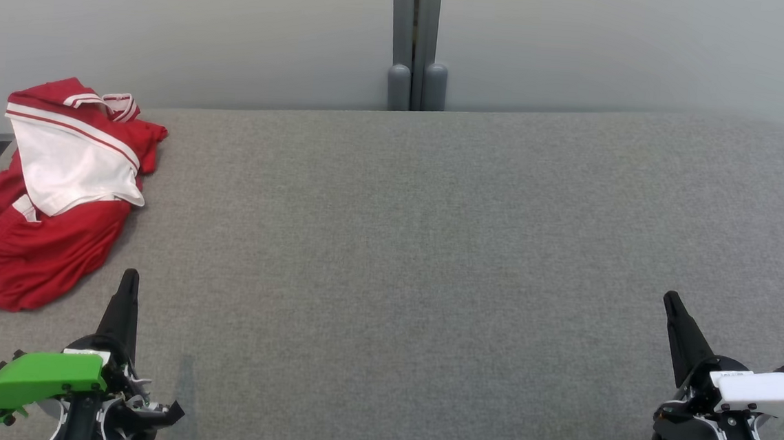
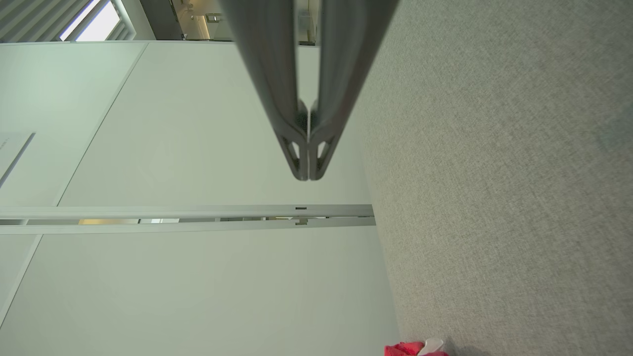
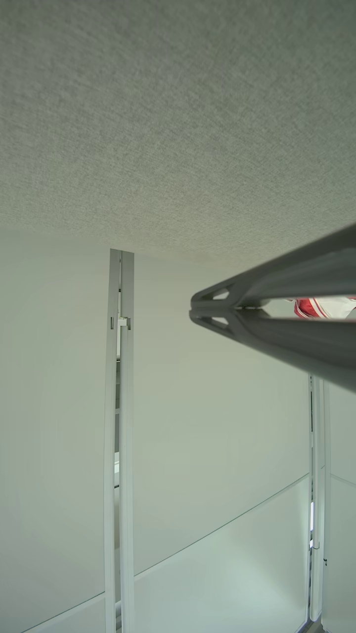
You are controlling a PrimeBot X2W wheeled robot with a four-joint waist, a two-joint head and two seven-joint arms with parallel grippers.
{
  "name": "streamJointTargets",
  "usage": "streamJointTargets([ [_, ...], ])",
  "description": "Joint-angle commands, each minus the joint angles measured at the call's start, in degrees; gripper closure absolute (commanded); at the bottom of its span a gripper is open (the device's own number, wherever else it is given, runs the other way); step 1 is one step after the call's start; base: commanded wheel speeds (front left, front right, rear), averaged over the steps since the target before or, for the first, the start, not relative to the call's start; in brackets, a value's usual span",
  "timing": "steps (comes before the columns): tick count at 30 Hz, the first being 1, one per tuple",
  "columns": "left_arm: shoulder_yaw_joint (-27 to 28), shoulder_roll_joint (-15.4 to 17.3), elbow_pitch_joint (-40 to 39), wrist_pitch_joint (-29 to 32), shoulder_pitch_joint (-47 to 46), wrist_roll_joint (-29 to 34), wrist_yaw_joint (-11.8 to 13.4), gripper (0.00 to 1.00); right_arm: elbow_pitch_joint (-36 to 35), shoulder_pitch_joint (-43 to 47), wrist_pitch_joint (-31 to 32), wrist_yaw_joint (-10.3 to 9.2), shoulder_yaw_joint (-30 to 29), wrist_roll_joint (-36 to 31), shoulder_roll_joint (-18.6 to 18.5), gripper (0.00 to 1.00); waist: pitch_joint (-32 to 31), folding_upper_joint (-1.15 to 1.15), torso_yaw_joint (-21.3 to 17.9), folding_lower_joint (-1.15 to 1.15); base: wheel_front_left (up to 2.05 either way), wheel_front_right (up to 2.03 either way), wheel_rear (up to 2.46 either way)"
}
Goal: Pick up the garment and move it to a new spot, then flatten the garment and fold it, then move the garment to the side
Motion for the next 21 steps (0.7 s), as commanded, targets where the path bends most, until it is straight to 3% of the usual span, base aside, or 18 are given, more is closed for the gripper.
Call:
streamJointTargets([
  [1,0.07,0.37,-0.19,0.14,-0.81,-0.21,0.15,1.00,-0.19,-0.40,0.19,0.00,-0.13,0.07,-0.31,1.00,0.00,0.00,0.00,0.00,0.00,0.00,0.00],
  [21,0.07,0.37,-0.19,0.14,-0.82,-0.21,0.15,1.00,-0.20,-0.39,0.19,0.00,-0.13,0.07,-0.31,1.00,0.00,0.00,0.00,0.00,0.00,0.00,0.00],
])
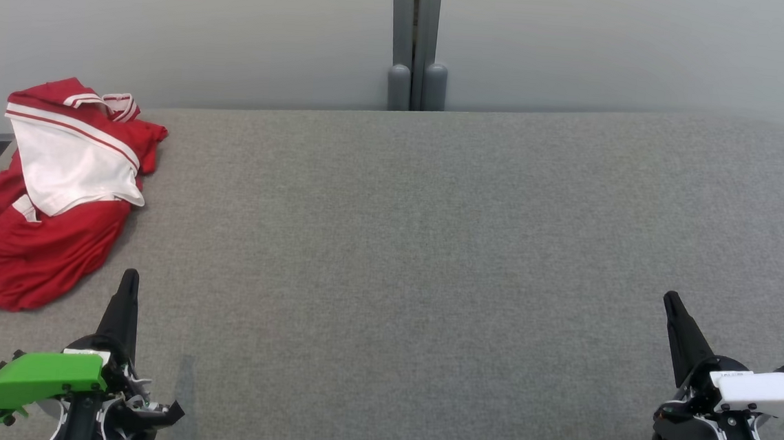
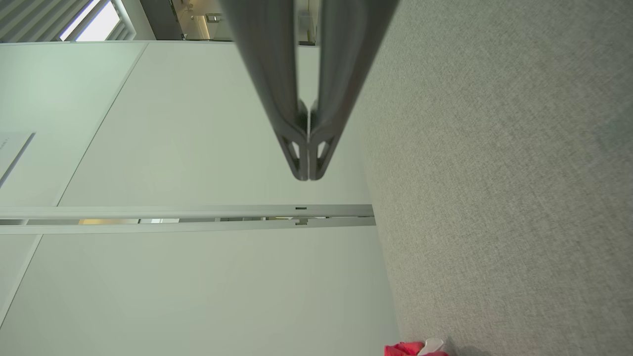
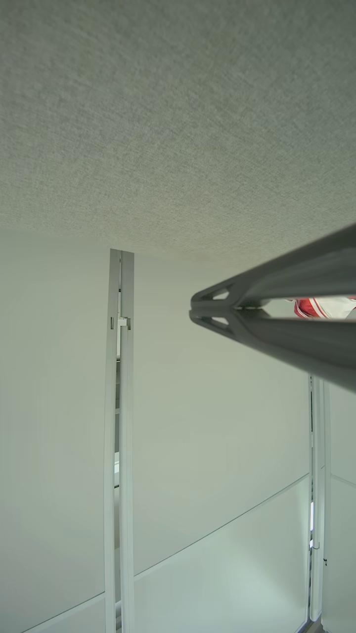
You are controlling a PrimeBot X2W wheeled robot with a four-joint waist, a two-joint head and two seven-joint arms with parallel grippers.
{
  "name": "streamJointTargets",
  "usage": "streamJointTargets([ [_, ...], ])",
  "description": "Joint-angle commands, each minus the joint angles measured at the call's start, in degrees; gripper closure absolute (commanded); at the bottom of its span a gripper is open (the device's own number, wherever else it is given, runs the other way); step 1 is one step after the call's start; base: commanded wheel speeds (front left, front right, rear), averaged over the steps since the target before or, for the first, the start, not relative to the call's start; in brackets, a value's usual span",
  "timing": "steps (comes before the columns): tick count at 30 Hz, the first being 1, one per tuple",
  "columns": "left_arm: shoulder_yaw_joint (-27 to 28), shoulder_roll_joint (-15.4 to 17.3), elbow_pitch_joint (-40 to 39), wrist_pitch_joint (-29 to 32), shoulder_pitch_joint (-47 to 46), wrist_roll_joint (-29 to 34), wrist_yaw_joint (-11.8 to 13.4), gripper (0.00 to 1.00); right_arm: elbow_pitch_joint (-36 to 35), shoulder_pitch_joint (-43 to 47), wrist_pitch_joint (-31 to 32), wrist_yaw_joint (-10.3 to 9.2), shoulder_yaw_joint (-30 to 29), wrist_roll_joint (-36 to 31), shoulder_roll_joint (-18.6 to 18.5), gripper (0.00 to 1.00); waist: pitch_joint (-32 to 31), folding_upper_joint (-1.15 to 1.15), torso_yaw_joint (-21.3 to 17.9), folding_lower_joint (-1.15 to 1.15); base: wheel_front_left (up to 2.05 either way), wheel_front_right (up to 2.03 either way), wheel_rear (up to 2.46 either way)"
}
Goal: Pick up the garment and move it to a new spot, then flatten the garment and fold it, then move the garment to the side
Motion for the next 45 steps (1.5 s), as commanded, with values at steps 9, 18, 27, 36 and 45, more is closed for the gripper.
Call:
streamJointTargets([
  [9,0.07,0.37,-0.19,0.14,-0.82,-0.21,0.15,1.00,-0.20,-0.39,0.19,0.00,-0.13,0.07,-0.31,1.00,0.00,0.00,0.00,0.00,0.00,0.00,0.00],
  [18,0.07,0.37,-0.19,0.14,-0.82,-0.21,0.15,1.00,-0.20,-0.39,0.19,0.00,-0.13,0.07,-0.31,1.00,0.00,0.00,0.00,0.00,0.00,0.00,0.00],
  [27,0.07,0.37,-0.19,0.14,-0.82,-0.21,0.15,1.00,-0.20,-0.39,0.19,0.00,-0.13,0.07,-0.31,1.00,0.00,0.00,0.00,0.00,0.00,0.00,0.00],
  [36,0.07,0.37,-0.19,0.14,-0.82,-0.21,0.15,1.00,-0.20,-0.39,0.19,0.00,-0.13,0.07,-0.31,1.00,0.00,0.00,0.00,0.00,0.00,0.00,0.00],
  [45,0.07,0.37,-0.19,0.14,-0.82,-0.21,0.15,1.00,-0.20,-0.39,0.19,0.00,-0.13,0.07,-0.31,1.00,0.00,0.00,0.00,0.00,0.00,0.00,0.00],
])
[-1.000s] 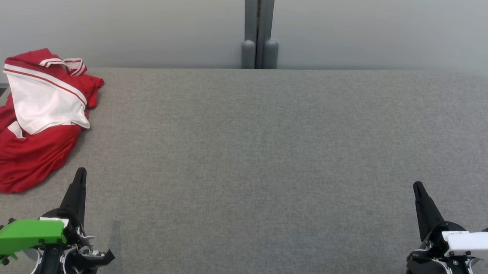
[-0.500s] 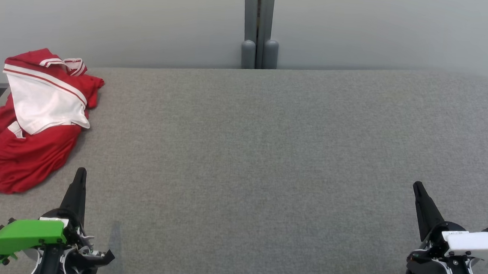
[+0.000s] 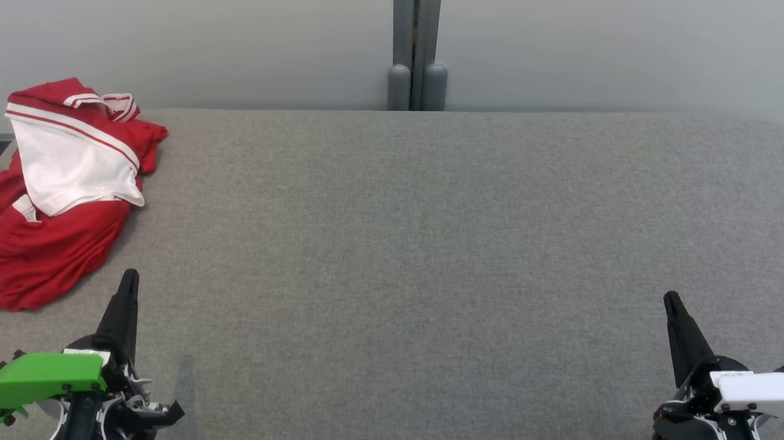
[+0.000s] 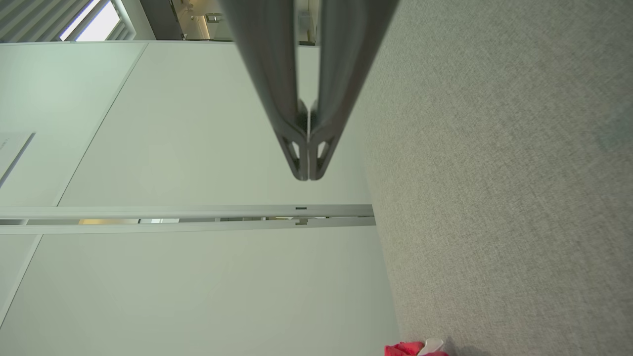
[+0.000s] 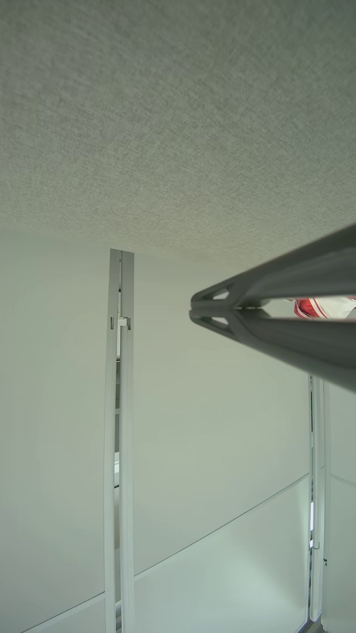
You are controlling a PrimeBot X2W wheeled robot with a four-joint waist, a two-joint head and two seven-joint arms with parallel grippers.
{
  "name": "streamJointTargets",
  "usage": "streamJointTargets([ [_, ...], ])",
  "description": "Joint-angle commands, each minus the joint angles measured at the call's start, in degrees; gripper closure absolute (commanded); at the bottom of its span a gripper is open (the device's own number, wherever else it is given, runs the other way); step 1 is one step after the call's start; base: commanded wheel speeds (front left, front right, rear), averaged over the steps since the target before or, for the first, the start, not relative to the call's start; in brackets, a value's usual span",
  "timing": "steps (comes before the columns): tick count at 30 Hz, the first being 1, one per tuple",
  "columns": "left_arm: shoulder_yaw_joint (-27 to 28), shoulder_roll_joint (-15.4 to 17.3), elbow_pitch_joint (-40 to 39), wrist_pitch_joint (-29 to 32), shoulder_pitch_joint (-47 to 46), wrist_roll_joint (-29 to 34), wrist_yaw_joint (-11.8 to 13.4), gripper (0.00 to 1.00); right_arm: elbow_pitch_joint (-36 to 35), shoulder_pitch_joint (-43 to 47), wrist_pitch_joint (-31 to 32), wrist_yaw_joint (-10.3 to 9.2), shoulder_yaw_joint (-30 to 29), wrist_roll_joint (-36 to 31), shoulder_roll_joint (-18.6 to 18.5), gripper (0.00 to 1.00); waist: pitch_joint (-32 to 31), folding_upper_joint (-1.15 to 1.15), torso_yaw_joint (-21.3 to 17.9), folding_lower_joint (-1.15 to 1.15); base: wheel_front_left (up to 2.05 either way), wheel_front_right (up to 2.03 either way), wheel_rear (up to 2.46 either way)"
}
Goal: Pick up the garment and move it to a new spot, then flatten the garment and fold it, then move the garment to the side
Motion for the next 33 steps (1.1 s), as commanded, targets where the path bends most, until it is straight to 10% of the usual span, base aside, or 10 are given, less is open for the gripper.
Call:
streamJointTargets([
  [1,0.07,0.37,-0.19,0.14,-0.82,-0.21,0.15,1.00,-0.20,-0.39,0.19,0.00,-0.13,0.07,-0.31,1.00,0.00,0.00,0.00,0.00,0.00,0.00,0.00],
  [13,0.07,0.37,-0.19,0.14,-0.82,-0.20,0.15,1.00,-0.20,-0.39,0.19,0.00,-0.13,0.07,-0.31,1.00,0.00,0.00,0.00,0.00,0.00,0.00,0.00],
  [14,-0.01,0.00,0.00,-0.01,0.00,0.00,0.00,0.00,0.00,0.00,-0.02,0.00,0.01,-0.01,0.00,0.00,0.00,0.00,0.00,0.00,0.00,0.00,0.00],
  [33,-4.51,-0.30,1.02,-4.19,2.20,1.75,-0.32,0.00,2.00,2.41,-4.17,-0.02,0.78,-4.99,0.46,0.00,-0.07,0.00,0.01,0.00,0.00,0.00,0.00],
])
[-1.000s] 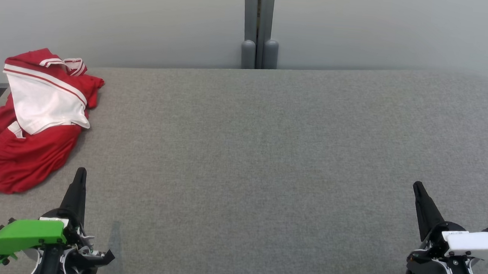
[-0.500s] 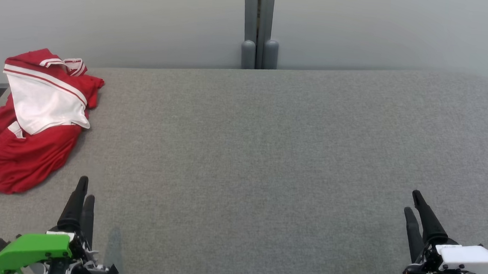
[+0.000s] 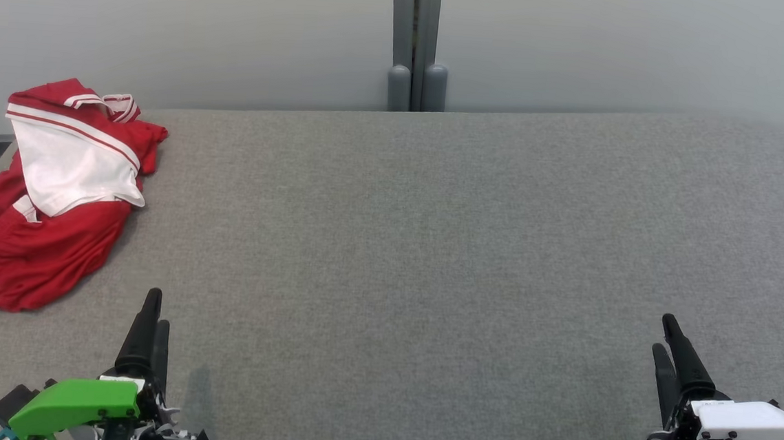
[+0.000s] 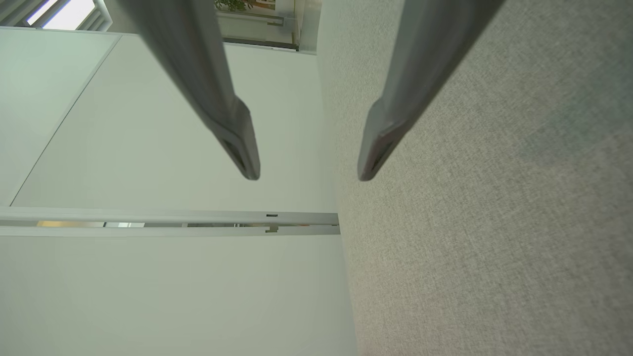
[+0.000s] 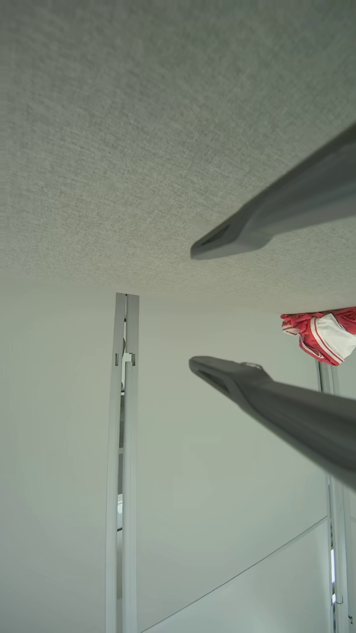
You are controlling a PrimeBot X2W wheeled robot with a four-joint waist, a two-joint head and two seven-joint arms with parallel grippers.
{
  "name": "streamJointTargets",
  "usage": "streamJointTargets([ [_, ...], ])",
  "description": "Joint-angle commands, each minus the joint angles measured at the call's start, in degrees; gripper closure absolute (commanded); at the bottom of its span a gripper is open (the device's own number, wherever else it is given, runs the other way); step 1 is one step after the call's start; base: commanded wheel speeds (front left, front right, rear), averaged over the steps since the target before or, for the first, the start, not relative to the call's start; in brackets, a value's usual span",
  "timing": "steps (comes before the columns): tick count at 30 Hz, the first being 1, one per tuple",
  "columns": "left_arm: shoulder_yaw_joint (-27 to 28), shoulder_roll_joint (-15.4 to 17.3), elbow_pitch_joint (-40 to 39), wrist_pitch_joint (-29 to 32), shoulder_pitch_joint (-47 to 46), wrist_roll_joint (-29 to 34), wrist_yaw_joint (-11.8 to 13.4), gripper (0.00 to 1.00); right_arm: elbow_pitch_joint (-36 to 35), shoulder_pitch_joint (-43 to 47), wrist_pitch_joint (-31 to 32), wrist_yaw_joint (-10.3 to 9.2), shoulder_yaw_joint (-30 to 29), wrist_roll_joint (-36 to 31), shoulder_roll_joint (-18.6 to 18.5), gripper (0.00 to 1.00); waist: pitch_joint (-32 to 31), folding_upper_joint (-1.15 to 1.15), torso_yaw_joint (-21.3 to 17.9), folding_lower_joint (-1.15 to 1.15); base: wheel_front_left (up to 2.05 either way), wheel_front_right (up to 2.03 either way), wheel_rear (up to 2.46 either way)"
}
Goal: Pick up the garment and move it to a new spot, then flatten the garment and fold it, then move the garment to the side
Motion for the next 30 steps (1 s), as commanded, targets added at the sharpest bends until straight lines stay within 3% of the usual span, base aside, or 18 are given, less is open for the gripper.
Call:
streamJointTargets([
  [1,-0.42,0.25,-1.23,-0.71,-0.65,1.32,-0.26,0.00,-0.86,-0.37,-0.73,0.01,-0.39,-1.57,-0.47,0.00,-0.01,0.00,0.01,0.00,0.00,0.00,0.00],
  [15,-1.90,0.37,-5.21,-4.03,-0.67,14.90,-0.54,0.00,-5.47,-0.03,-4.07,0.01,-2.97,-19.06,-0.63,0.00,-0.10,0.00,0.02,0.00,0.00,0.00,0.00],
  [30,-3.83,0.50,-6.33,-7.25,-0.11,35.51,-0.11,0.00,-9.38,1.29,-7.32,0.02,-1.52,-38.78,-0.76,0.00,-0.24,0.00,-0.04,0.00,0.00,0.00,0.00],
])
